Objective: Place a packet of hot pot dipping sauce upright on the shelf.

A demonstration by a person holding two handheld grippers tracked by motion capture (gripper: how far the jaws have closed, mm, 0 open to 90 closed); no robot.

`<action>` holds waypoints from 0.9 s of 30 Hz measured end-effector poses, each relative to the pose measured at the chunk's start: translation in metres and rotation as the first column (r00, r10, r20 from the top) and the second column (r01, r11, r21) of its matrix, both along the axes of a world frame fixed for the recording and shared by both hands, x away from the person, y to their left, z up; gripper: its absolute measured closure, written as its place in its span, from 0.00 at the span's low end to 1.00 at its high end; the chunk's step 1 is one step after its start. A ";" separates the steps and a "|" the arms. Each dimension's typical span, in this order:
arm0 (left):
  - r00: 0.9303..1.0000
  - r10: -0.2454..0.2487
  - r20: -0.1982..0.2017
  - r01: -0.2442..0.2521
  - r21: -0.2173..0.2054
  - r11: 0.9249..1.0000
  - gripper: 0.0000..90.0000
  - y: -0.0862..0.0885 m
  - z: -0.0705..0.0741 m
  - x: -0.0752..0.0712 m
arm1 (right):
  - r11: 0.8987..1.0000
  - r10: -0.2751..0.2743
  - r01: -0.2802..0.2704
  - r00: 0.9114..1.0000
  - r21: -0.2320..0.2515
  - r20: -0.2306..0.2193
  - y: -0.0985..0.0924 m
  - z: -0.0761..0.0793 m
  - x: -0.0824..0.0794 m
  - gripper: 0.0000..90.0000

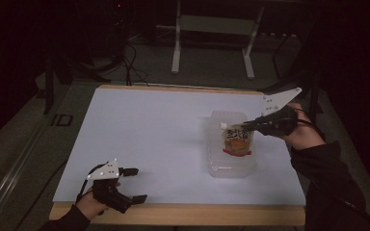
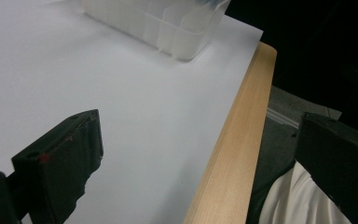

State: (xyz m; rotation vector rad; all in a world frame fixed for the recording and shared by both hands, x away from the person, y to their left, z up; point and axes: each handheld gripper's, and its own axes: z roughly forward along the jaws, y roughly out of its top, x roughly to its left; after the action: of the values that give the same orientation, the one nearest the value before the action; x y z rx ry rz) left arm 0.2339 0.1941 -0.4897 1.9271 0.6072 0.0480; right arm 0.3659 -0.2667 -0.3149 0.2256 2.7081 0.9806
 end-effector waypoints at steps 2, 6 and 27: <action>1.000 0.001 -0.001 -0.001 0.003 1.000 0.02 0.000 -0.001 0.001 | 1.000 -0.004 0.004 1.000 -0.013 -0.004 0.001 -0.002 0.003 0.99; 1.000 0.000 -0.006 0.000 0.001 1.000 0.02 0.000 -0.002 0.001 | 1.000 -0.009 0.009 1.000 -0.023 -0.002 0.004 -0.005 0.007 0.99; 1.000 -0.002 -0.011 0.002 -0.011 1.000 0.02 0.000 -0.006 0.001 | 1.000 0.028 -0.028 1.000 0.012 -0.009 0.032 -0.020 0.021 0.99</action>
State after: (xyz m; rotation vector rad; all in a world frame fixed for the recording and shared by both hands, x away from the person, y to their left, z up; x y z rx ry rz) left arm 0.2346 0.1945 -0.4954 1.9188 0.6113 0.0329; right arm 0.3873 -0.2351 -0.3348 0.1955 2.7217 1.0060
